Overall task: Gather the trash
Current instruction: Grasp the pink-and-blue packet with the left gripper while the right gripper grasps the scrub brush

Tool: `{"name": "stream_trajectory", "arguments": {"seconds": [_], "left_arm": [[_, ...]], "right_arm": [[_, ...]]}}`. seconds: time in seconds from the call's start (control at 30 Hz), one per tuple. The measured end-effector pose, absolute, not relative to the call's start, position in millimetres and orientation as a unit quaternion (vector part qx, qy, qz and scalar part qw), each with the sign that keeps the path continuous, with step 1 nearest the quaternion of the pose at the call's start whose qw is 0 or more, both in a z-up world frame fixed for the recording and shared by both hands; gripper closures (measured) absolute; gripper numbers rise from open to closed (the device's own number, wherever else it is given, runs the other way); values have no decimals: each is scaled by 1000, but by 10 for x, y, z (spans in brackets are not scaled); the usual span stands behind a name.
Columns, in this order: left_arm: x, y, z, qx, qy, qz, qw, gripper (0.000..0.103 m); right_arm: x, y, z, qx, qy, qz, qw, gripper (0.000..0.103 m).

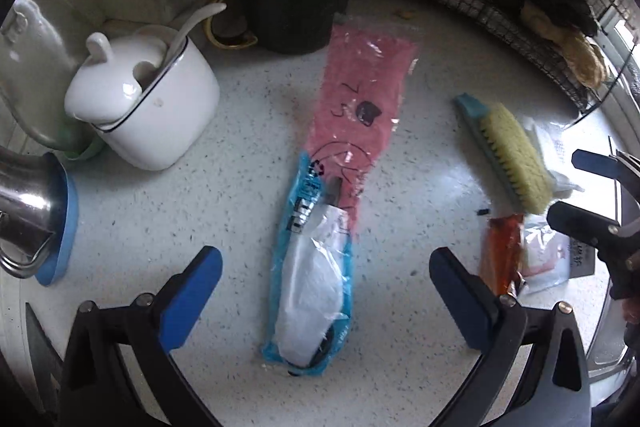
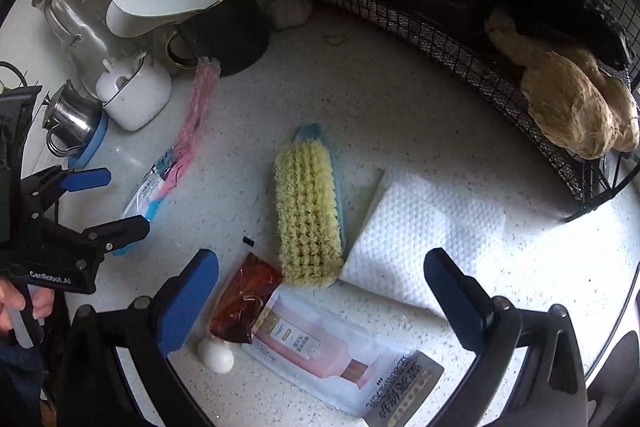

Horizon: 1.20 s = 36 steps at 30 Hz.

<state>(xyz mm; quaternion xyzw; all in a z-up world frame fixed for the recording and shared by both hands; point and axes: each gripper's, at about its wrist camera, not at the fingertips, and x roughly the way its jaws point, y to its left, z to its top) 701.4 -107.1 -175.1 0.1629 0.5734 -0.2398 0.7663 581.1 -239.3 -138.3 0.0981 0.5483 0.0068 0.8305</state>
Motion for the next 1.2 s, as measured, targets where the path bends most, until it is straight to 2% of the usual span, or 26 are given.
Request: {"name": "stream_trajectory", "arguments": {"seconds": [0.1, 0.17, 0.2, 0.3, 0.33, 0.37, 0.43, 0.53, 0.67, 1.03, 1.1, 1.17, 1.2], "left_arm": [[7044, -1127, -1843, 167, 580, -247, 758, 8], [7054, -1180, -1919, 174, 587, -250, 750, 26], [7050, -1203, -1949, 178, 591, -248, 747, 30], [7029, -1258, -1925, 178, 586, -250, 750, 34], [7032, -1266, -1912, 173, 586, -252, 750, 40], [7036, -1273, -1895, 171, 585, -249, 752, 52], [7051, -1275, -1857, 167, 587, -246, 753, 70], [7008, -1228, -1813, 154, 595, -249, 749, 85], [6873, -1199, -1794, 138, 598, -246, 750, 89], [6584, -781, -1561, 85, 595, -198, 774, 89], [6582, -718, -1564, 85, 597, -190, 775, 89], [6595, -646, -1578, 84, 598, -181, 776, 89], [6596, -642, -1582, 81, 599, -178, 776, 89]], "right_arm": [[5831, -2413, -1429, 99, 552, 8, 828, 0], [5851, -2431, -1457, 101, 555, 8, 826, 0], [5861, -2441, -1472, 102, 557, 8, 824, 0], [5917, -2443, -1506, 103, 556, 5, 825, 0], [5923, -2452, -1502, 103, 554, 2, 826, 0], [5928, -2458, -1505, 105, 553, 1, 827, 0], [5948, -2456, -1517, 106, 554, 1, 826, 0], [5991, -2444, -1520, 105, 554, 5, 826, 0], [6050, -2364, -1530, 96, 557, 14, 825, 0], [6408, -2230, -1468, 69, 554, 57, 828, 1], [6471, -2201, -1488, 58, 555, 57, 828, 15], [6547, -2147, -1546, 35, 563, 61, 824, 20], [6581, -2127, -1583, 27, 567, 65, 821, 26]]}}
